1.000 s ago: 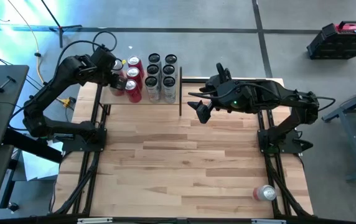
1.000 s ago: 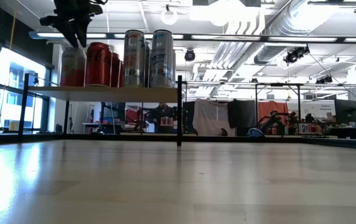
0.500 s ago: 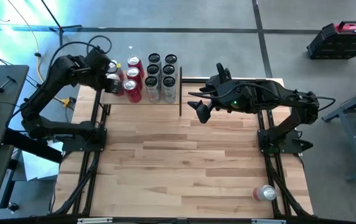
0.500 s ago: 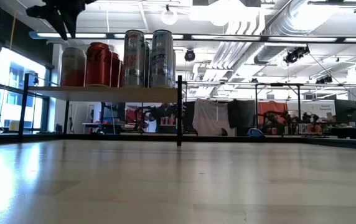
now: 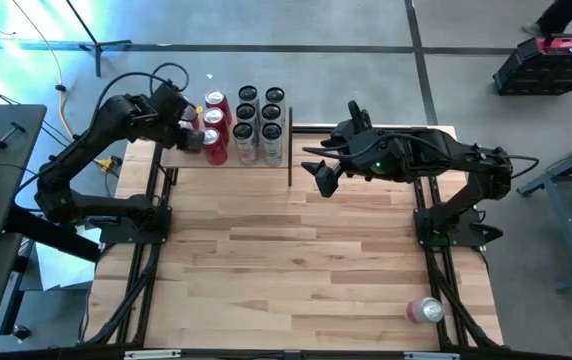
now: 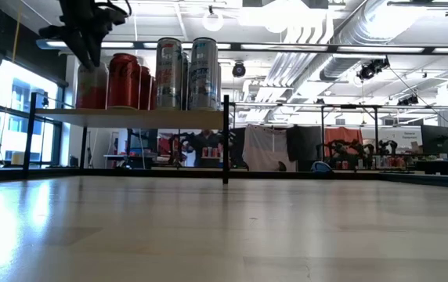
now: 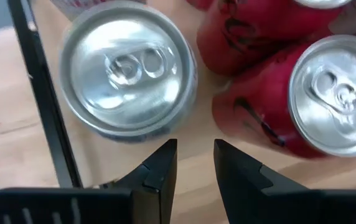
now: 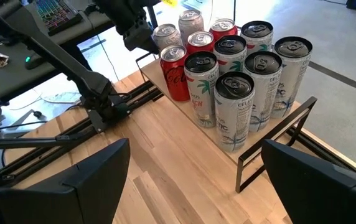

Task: Place canned beverage on shelf
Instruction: Put the left pink soda can on the shelf aligned with the other pink soda can

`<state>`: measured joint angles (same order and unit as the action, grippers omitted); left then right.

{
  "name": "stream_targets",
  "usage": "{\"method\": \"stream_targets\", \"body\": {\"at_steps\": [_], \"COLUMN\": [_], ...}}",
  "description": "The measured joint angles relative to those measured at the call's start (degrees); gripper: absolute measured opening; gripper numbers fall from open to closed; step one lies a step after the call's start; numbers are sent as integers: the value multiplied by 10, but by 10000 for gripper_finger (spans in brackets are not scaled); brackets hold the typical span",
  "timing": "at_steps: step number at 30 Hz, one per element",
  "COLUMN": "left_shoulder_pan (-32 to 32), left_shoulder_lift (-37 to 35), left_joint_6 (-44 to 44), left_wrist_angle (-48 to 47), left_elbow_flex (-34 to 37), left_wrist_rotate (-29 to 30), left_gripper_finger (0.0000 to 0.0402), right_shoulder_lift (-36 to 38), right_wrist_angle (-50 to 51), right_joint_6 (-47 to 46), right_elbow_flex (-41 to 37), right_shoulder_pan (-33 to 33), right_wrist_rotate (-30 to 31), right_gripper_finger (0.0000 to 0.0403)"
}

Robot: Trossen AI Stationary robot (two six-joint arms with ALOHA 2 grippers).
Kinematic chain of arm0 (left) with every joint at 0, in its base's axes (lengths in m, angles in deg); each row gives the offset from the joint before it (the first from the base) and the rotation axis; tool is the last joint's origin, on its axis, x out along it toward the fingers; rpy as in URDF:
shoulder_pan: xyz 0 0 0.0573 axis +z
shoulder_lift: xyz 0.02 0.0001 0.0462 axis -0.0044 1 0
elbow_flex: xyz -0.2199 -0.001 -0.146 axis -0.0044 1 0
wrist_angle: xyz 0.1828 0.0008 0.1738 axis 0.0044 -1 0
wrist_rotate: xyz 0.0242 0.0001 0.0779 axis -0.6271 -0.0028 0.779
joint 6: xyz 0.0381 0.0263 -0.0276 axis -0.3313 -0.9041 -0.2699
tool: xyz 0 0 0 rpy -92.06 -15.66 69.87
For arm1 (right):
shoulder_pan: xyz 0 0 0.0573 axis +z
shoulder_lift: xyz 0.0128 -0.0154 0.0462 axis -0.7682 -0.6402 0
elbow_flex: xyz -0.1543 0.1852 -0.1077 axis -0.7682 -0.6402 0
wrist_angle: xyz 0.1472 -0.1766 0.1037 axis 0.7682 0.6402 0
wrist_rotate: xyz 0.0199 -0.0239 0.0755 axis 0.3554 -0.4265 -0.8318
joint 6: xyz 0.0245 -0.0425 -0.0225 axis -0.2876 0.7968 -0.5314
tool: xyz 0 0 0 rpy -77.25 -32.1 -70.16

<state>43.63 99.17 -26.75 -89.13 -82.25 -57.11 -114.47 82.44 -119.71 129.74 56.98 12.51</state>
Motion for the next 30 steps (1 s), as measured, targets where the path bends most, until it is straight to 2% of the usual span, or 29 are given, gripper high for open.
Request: {"method": "stream_targets", "body": {"at_steps": [9, 30], "left_shoulder_pan": [5, 27], "left_shoulder_lift": [0, -5], "left_joint_6": [-11, -36], "left_wrist_angle": [10, 33], "left_elbow_flex": [0, 0], "left_wrist_rotate": [42, 38], "left_gripper_finger": [95, 92], "right_shoulder_lift": [0, 0], "right_wrist_angle": [-3, -3], "right_joint_6": [-2, -6], "right_elbow_flex": [0, 0], "right_shoulder_pan": [0, 0], "right_wrist_rotate": [0, -3], "right_gripper_finger": [348, 348]}}
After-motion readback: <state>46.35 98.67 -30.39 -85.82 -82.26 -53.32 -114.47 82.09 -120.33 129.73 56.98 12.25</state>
